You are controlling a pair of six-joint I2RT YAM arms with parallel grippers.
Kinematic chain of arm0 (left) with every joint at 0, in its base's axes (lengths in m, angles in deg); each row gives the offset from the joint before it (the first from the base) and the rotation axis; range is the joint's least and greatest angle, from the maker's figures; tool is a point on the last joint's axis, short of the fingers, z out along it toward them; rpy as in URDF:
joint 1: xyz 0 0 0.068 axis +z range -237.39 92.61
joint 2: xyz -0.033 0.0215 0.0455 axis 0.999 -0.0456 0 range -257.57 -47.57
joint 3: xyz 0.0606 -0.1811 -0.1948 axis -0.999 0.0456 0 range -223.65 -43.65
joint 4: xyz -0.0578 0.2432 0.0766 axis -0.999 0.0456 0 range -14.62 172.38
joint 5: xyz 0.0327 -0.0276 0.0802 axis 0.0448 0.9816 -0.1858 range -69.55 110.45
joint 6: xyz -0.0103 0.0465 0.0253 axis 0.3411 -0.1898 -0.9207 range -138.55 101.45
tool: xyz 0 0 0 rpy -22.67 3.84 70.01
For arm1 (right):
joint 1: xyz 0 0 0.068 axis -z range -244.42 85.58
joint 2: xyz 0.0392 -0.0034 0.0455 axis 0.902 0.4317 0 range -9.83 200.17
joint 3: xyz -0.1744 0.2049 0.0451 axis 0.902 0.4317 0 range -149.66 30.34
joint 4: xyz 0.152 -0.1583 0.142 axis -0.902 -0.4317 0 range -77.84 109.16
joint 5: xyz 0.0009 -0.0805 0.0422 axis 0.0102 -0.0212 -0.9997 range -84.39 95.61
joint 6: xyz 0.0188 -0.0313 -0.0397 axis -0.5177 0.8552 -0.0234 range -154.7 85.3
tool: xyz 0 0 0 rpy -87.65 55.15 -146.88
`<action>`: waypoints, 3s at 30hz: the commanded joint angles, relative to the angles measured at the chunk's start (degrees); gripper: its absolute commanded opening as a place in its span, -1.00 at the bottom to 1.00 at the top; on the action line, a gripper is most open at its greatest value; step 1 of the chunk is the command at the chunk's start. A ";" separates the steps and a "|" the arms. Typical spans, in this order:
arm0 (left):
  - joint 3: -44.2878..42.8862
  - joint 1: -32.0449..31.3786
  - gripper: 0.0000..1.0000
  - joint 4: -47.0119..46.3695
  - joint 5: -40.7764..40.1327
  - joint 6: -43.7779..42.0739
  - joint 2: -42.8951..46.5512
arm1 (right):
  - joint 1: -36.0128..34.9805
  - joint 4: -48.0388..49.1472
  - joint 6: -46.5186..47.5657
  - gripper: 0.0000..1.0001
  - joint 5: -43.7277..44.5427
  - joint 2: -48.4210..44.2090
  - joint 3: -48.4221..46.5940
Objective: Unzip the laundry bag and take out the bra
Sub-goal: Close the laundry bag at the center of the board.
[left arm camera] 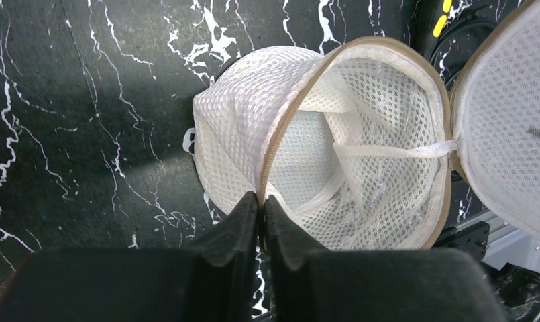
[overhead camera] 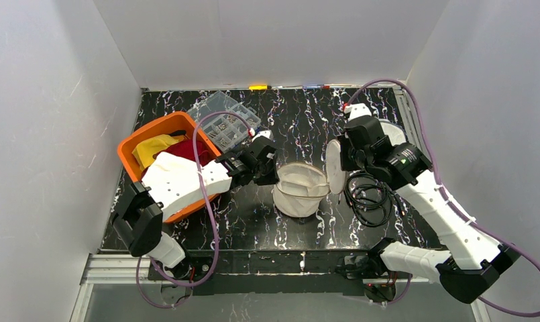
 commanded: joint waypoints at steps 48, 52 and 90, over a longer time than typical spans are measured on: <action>-1.02 0.10 0.26 7.48 3.55 17.06 6.00 | -9.30 22.88 -23.69 0.59 8.43 -24.16 34.04; -6.11 -0.03 0.29 11.51 3.40 21.66 0.28 | -9.28 21.18 -23.91 0.59 8.92 -25.46 32.89; -7.30 -0.25 -1.00 5.33 5.51 21.82 -3.39 | -9.29 19.05 -24.59 0.57 8.02 -29.72 32.67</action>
